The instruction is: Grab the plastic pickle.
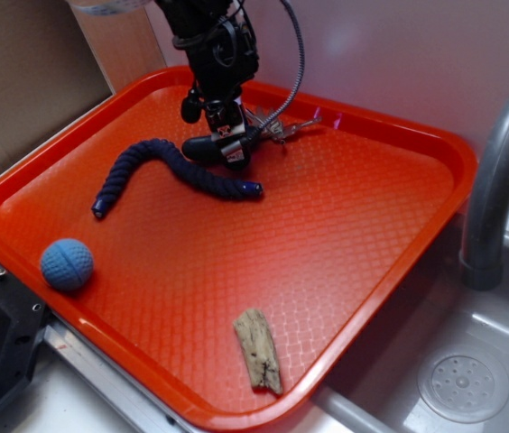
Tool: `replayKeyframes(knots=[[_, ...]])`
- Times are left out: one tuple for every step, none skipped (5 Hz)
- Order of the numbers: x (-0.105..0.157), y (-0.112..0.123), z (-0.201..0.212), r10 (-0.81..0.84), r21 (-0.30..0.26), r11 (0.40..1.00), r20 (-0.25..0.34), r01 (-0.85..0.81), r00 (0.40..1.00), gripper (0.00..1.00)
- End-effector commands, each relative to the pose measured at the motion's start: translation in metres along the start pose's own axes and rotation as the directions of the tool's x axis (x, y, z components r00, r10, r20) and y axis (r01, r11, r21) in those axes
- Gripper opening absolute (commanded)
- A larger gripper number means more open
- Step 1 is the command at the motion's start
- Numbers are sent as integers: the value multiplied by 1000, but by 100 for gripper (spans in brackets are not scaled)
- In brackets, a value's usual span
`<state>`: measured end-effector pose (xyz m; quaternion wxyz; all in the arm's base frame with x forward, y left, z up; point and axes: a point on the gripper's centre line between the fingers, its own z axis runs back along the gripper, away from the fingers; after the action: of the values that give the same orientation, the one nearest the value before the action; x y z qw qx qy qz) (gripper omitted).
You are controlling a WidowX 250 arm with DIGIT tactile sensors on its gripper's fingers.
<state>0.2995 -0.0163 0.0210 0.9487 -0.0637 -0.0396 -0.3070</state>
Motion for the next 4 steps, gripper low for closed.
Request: replayKeyframes(knots=[[-21, -25, 65, 304, 17, 951, 137, -310, 943, 0], [-43, -25, 118, 525, 7, 845, 176, -534, 833, 0], [-68, -38, 169, 652, -17, 740, 259, -672, 712, 0], [-74, -49, 213, 643, -50, 754, 258, -655, 721, 0]])
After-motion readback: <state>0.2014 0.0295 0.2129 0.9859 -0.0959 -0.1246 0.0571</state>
